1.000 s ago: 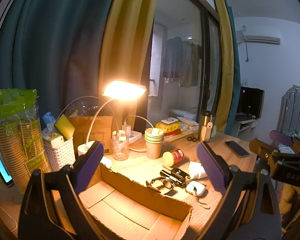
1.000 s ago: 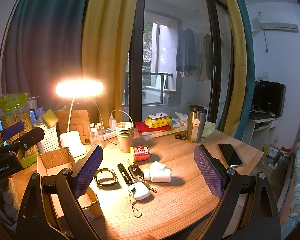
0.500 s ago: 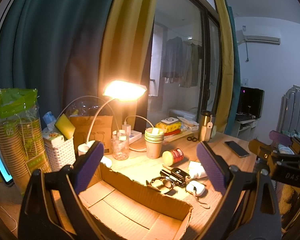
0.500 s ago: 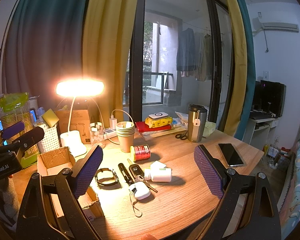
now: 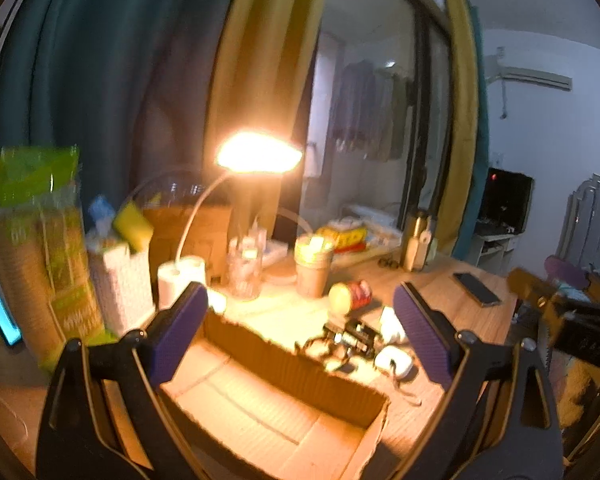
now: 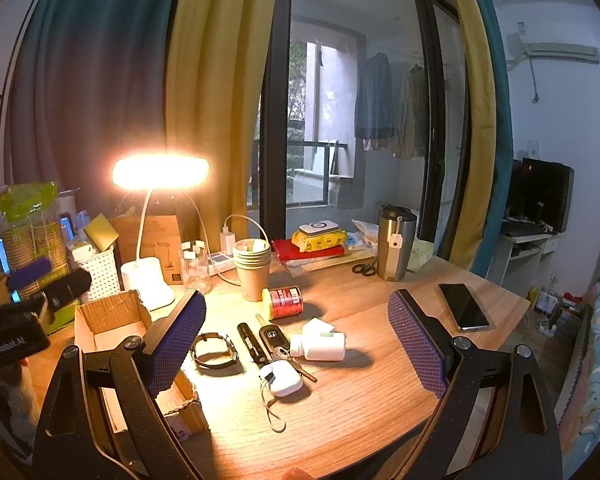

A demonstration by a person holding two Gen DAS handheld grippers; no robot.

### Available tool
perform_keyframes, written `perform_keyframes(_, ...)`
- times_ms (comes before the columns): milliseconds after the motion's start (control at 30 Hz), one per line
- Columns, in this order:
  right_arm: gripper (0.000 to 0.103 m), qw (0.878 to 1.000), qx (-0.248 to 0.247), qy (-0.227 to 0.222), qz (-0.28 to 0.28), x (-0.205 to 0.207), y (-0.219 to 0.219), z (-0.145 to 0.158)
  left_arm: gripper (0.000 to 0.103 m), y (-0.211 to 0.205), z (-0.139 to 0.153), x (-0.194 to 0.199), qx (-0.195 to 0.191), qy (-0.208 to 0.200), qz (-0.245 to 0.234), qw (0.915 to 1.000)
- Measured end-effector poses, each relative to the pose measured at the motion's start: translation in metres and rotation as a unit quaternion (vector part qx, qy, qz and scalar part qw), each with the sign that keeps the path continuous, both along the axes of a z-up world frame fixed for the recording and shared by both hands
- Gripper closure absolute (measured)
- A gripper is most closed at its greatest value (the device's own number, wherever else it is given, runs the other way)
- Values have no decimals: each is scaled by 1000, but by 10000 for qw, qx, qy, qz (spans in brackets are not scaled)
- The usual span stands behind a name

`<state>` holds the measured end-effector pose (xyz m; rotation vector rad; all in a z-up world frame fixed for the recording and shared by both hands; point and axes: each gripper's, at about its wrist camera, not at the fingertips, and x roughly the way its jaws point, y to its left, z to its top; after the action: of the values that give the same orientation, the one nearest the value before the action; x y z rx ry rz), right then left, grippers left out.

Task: Organize rigid objects
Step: 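Move the left tool to the cardboard box while the right tool approaches the pill bottle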

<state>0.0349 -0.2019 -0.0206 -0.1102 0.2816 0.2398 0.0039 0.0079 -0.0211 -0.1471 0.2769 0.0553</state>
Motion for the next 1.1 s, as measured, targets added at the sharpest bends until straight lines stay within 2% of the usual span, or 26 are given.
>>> perform_keyframes(133,9,9997,-43,246,-30,10,-1,-8,8,8,-19,12,-119,618,224,9978)
perform_keyframes(367,9,9977,-146,654,-79,27,0,-25,8,16,-47,22,-170,1296,461,9904)
perform_keyframes(667,9,9968,-127,786,-5,34,-3,-33,8,36,-83,26,-480,2109,712,9737)
perform_keyframes(800,9,9965,-127,824,-13,34,-5,-34,8,32,-104,39,-601,2688,548,9598)
perform_keyframes(900,9,9966,-96,814,-46,34,-9,-33,8,25,-112,46,-643,2924,384,9534)
perform_keyframes(1033,9,9967,-62,804,-72,34,-13,-32,9,24,-117,55,-823,3058,200,9483)
perform_keyframes(1100,9,9967,-48,801,-81,34,-15,-33,16,25,-118,61,-841,3115,143,9464)
